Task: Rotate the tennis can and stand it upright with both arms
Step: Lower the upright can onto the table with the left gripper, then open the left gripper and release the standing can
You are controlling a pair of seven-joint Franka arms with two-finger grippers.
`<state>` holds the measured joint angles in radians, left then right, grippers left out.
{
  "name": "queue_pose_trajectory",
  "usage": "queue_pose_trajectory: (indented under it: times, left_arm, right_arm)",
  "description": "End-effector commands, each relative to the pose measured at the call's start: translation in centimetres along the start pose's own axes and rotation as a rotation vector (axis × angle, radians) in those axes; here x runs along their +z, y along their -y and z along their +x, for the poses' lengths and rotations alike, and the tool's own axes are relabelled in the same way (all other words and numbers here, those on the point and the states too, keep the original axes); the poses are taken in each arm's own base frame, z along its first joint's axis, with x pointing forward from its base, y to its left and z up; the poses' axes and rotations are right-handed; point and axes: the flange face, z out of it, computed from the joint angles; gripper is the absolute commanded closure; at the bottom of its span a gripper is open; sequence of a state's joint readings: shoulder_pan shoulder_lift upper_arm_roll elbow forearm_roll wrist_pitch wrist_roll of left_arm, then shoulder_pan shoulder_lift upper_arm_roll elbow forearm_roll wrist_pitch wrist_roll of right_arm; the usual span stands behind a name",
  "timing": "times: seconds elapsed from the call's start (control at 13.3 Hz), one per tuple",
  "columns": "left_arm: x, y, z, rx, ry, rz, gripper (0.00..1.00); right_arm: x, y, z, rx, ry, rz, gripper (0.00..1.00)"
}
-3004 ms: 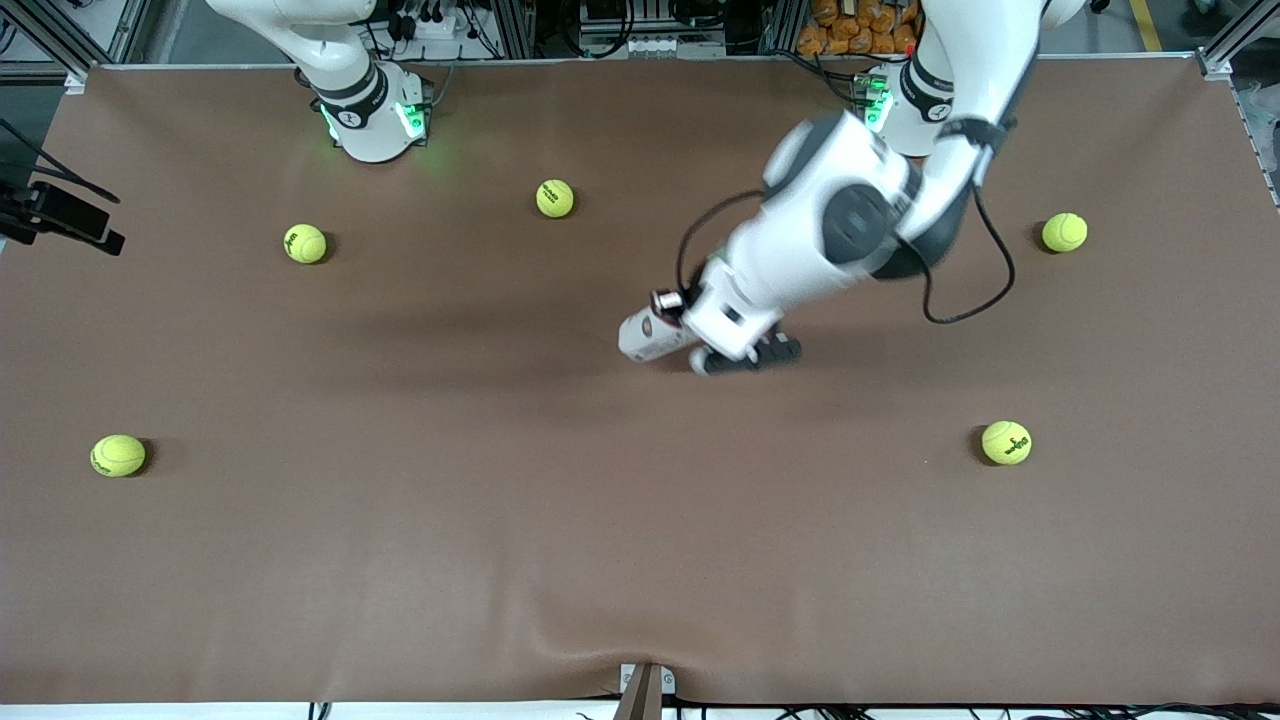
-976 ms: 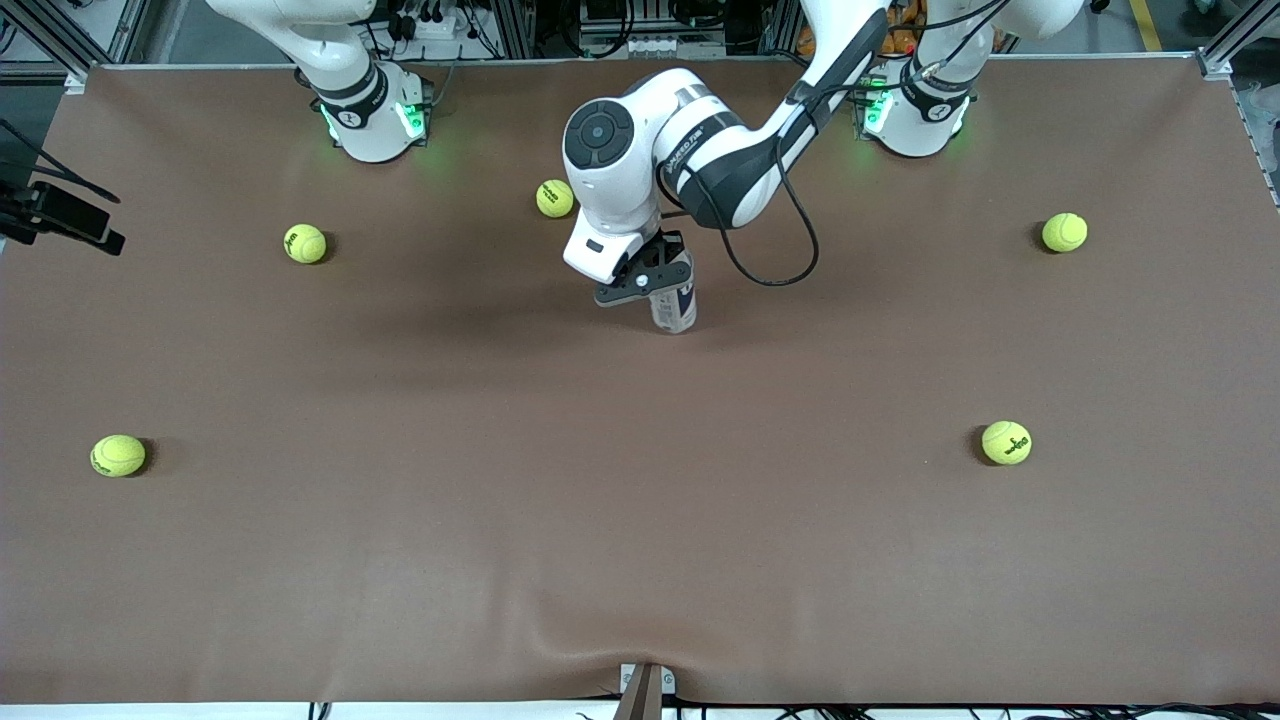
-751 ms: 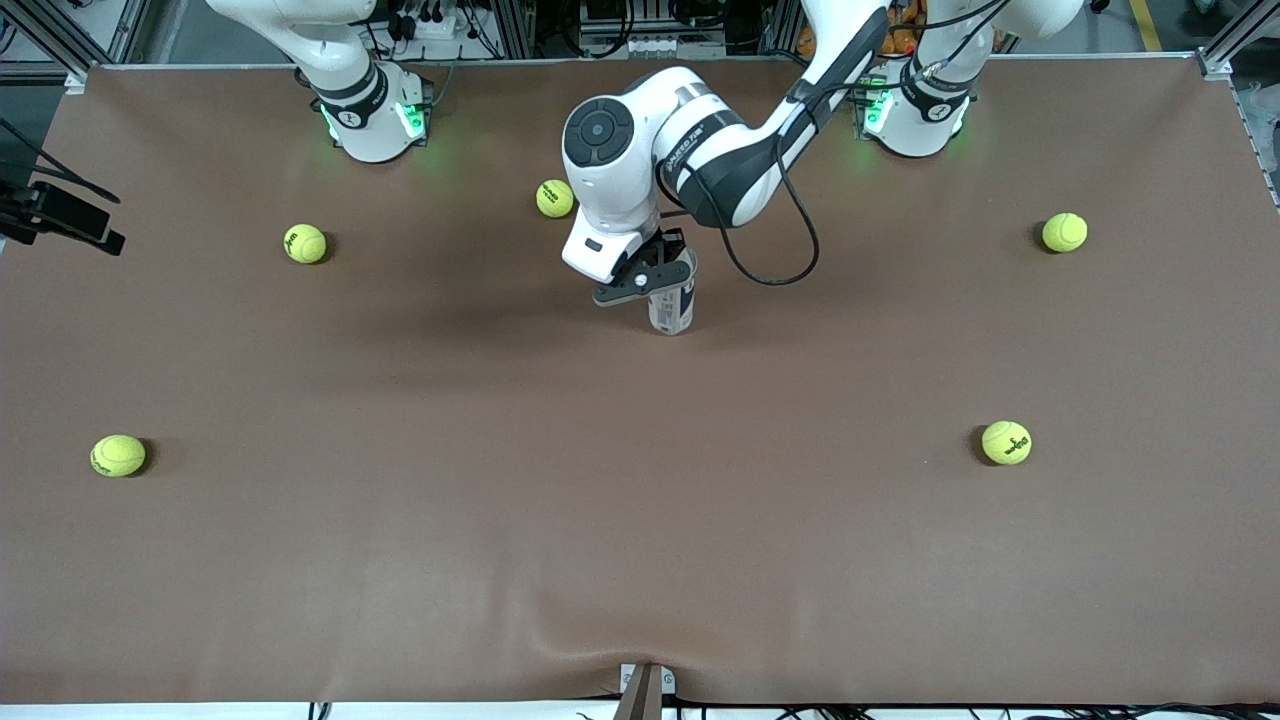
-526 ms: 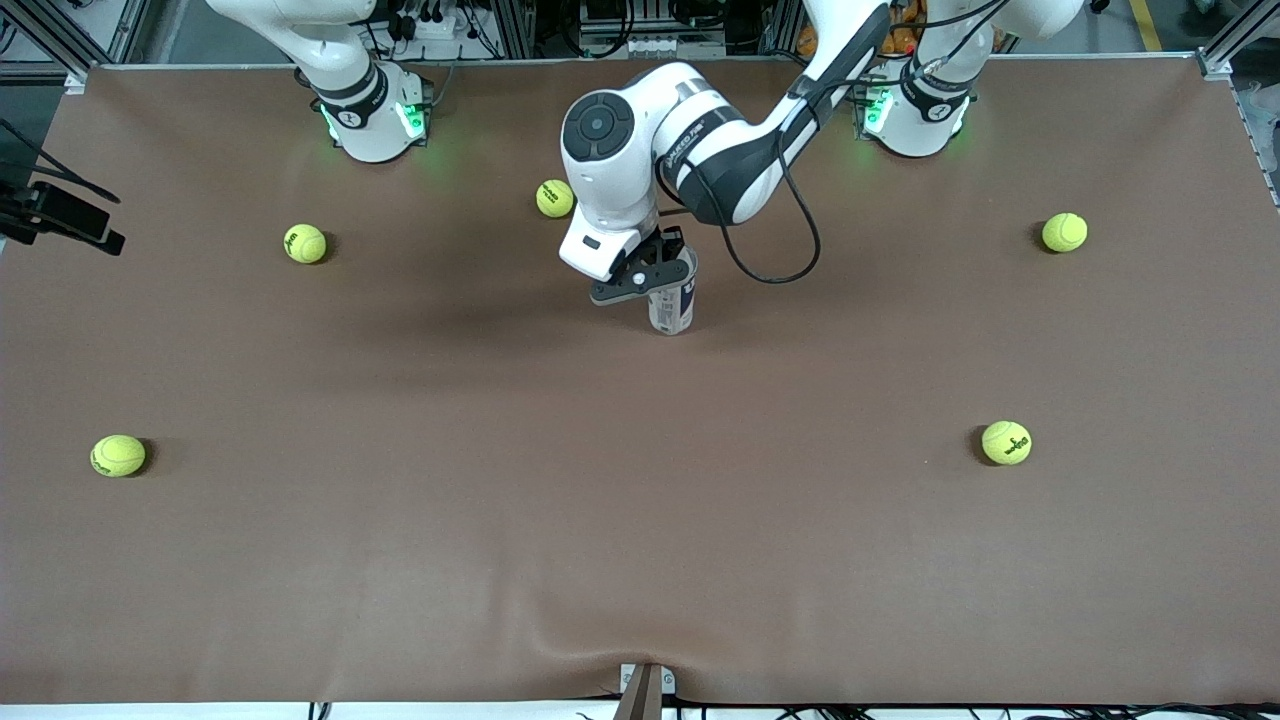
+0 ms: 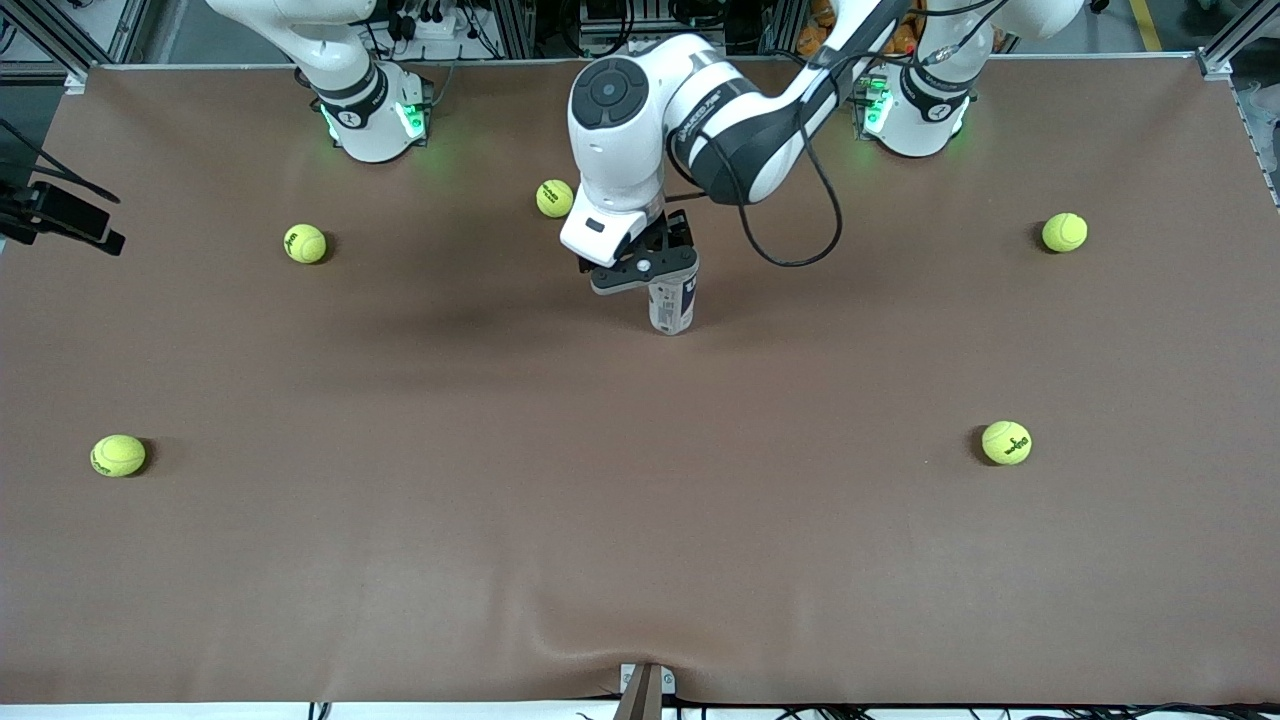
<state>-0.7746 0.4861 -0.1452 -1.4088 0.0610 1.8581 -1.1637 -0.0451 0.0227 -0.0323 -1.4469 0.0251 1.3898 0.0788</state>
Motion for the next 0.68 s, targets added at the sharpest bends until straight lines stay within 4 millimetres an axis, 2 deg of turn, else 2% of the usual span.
queue_pose_trajectory:
  times: [0.0,0.23,0.38,0.45,0.6]
  left_arm:
    - [-2.6,2.0,2.4,-0.011,-0.035,-0.010,0.00]
    - [-4.1,4.4,6.1,-0.052,-0.037,-0.032,0.00]
    - [-5.0,5.7,7.7,-0.055,-0.051,-0.038,0.00]
    - [-5.3,7.2,9.7,-0.064,-0.045,-0.048,0.00]
    - [-6.4,9.3,11.9,-0.026,-0.028,-0.076,0.00]
  right_arm:
    - [-0.6,0.2,-0.5,0.012,-0.003,0.015,0.00]
    - [-0.6,0.3,-0.5,0.009,-0.003,0.015,0.00]
    - [-0.6,0.3,-0.5,0.011,-0.003,0.015,0.00]
    - [-0.5,0.2,-0.5,0.012,-0.002,0.015,0.00]
    - [-0.6,0.3,-0.5,0.011,-0.003,0.015,0.00]
